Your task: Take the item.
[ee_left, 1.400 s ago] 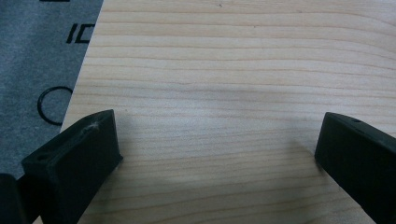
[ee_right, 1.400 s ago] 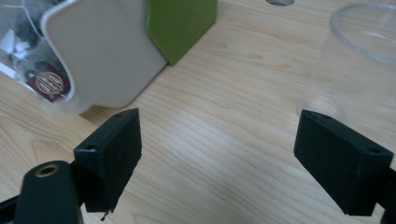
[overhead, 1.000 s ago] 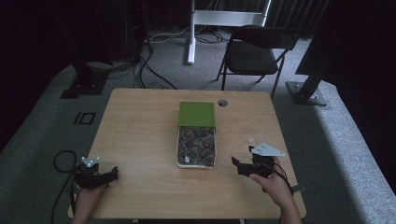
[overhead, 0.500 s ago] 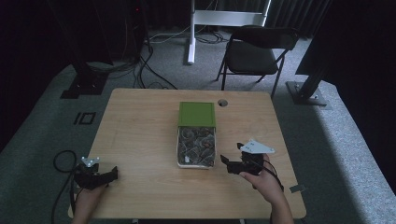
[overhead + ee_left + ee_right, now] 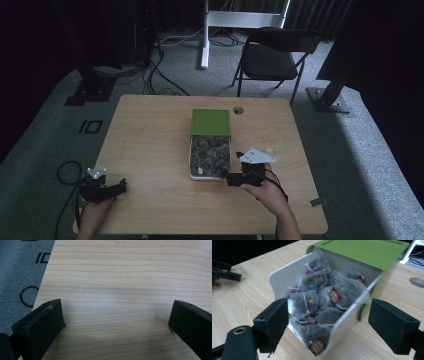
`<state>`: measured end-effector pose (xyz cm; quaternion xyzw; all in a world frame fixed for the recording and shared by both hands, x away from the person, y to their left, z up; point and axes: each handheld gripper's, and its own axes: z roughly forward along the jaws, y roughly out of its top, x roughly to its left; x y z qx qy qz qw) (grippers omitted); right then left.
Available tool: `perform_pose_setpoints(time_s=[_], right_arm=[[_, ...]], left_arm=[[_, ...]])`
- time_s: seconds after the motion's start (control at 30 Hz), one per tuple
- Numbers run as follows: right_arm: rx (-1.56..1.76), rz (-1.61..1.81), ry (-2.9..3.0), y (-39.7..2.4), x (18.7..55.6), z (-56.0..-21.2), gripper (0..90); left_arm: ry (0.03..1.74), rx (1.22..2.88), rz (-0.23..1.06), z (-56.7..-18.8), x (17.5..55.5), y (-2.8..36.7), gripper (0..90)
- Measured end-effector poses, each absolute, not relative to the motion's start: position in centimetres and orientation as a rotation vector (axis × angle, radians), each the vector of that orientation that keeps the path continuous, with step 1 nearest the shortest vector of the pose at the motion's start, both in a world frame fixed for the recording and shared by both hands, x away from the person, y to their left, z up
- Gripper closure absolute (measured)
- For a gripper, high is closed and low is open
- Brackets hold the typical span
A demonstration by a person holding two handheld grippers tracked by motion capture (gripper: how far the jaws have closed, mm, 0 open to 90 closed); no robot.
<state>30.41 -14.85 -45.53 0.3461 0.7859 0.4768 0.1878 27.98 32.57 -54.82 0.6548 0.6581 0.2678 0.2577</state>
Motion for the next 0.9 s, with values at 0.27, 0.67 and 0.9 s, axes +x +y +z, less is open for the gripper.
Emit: perform_pose_setpoints(time_s=[0.27,0.67,0.9], right_arm=[[0.948,1.355,2.245,-12.8,30.7,-45.7,17.1],[0.917,1.328,2.311,-9.4,31.1,-46.9,19.2],[0.928,1.289,2.314,-8.6,31.4,-47.8,23.1]], left_arm=[[1.785,1.776,0.726,-54.8,28.0,32.6,0.3],[1.785,1.775,0.726,-54.8,28.0,32.6,0.3],[1.785,1.775,0.726,-54.8,28.0,32.6,0.3]])
